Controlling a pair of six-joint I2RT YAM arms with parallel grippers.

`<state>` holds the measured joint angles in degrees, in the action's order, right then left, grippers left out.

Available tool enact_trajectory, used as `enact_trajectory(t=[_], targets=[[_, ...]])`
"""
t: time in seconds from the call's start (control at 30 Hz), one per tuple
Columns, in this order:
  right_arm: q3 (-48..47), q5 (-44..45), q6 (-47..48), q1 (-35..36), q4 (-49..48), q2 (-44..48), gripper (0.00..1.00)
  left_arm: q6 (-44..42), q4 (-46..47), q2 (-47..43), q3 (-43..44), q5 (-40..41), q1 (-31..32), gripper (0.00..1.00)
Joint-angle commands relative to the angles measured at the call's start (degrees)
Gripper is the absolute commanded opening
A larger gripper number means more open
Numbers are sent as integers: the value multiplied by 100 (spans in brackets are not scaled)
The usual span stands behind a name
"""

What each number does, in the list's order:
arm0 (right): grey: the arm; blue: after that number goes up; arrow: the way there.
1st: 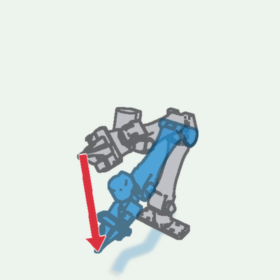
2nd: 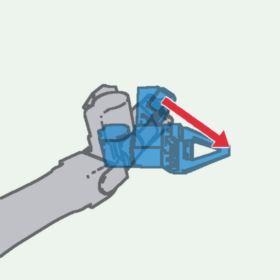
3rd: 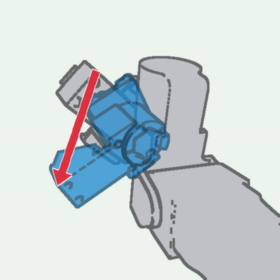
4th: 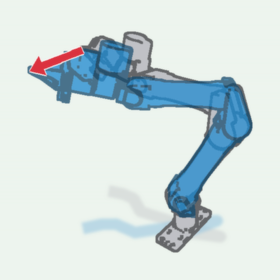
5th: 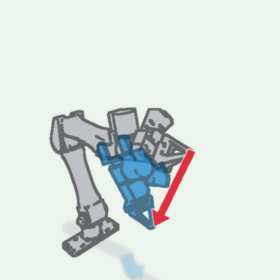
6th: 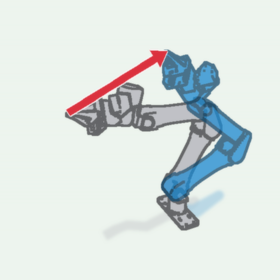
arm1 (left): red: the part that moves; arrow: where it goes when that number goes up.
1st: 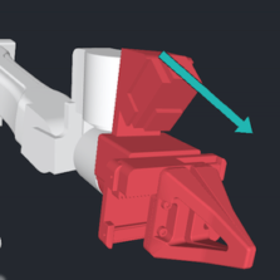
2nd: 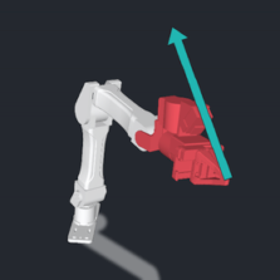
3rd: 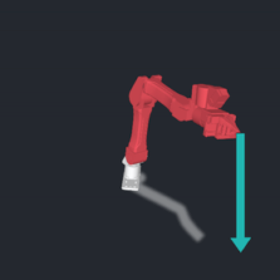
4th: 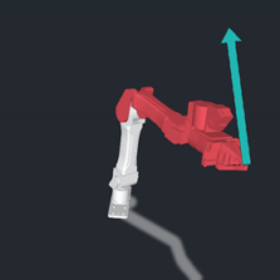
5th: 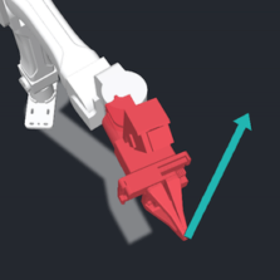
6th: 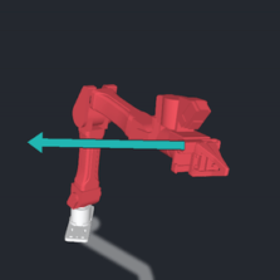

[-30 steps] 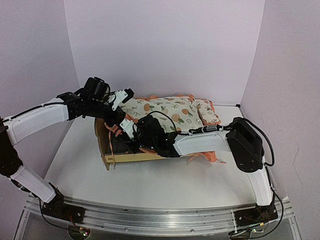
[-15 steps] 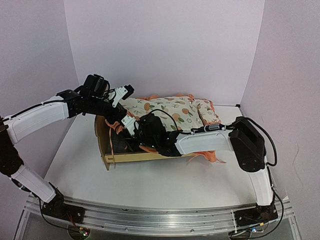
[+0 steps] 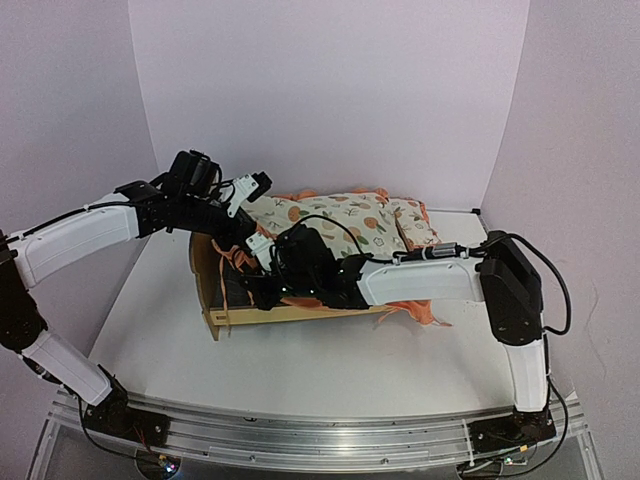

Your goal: Set up the pet bed

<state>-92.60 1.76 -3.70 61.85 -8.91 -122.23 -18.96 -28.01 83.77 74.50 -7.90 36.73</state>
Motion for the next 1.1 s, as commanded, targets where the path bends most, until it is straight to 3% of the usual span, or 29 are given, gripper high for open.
enact_trajectory(t=[0.0,0.37,0.73,0.97,1.07], targets=[[-108,198,-384,-70,-203,437,0,-11,-96,9,-128,-89,27,0],[-195,906,67,-72,-181,-82,0,41,-53,-43,-275,-124,29,0],[55,799,-230,-71,-11,-120,1,11,99,-132,-750,-126,27,0],[379,746,-294,-66,428,431,33,95,121,-106,-864,-287,27,0],[586,564,-239,-68,515,814,40,104,160,-100,-943,-314,27,0]])
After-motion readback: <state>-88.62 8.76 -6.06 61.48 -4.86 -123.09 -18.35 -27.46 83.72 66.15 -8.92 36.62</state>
